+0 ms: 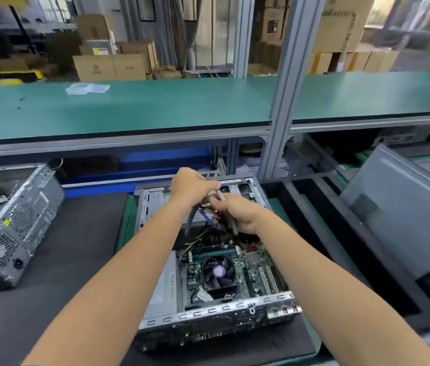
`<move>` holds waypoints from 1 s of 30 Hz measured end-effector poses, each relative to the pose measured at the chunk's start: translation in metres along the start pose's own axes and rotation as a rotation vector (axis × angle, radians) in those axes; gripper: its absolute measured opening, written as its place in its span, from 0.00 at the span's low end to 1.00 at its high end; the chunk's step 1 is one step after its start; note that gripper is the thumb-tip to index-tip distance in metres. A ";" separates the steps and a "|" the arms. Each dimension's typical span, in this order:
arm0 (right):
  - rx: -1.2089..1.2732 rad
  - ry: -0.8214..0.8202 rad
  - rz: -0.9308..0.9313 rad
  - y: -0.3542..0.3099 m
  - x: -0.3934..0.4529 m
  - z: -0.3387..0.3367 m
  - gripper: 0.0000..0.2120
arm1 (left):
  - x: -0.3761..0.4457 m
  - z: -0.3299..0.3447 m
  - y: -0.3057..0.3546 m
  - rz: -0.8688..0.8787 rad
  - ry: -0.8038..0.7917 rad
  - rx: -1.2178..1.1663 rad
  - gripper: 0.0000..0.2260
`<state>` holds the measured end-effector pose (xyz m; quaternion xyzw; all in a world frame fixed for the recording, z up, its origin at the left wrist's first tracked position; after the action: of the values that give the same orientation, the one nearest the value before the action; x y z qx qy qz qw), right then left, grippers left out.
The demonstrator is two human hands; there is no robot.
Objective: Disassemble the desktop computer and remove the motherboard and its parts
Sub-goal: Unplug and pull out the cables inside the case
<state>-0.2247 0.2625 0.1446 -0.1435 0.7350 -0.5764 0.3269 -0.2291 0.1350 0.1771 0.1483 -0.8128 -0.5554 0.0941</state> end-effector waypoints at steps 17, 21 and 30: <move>0.268 0.028 -0.102 0.014 -0.005 -0.051 0.17 | -0.018 0.035 -0.052 -0.284 0.034 -0.621 0.07; 0.253 0.042 -0.125 0.013 -0.001 -0.050 0.17 | -0.022 0.029 -0.054 -0.353 0.235 -0.616 0.09; 0.438 -0.122 -0.154 0.005 0.021 -0.034 0.18 | -0.026 0.022 -0.058 -0.415 -0.529 -0.953 0.07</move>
<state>-0.2616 0.2770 0.1371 -0.1595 0.5583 -0.7354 0.3492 -0.2041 0.1438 0.1149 0.1021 -0.4228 -0.8849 -0.1666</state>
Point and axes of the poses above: each hand's wrist, its own x-axis towards the middle knuckle, its own z-axis out of the palm, y = z × x, the point moved 2 cm from there along x, towards the middle knuckle, and after that the axes turned 12 degrees about -x, right-handed, at the moved point
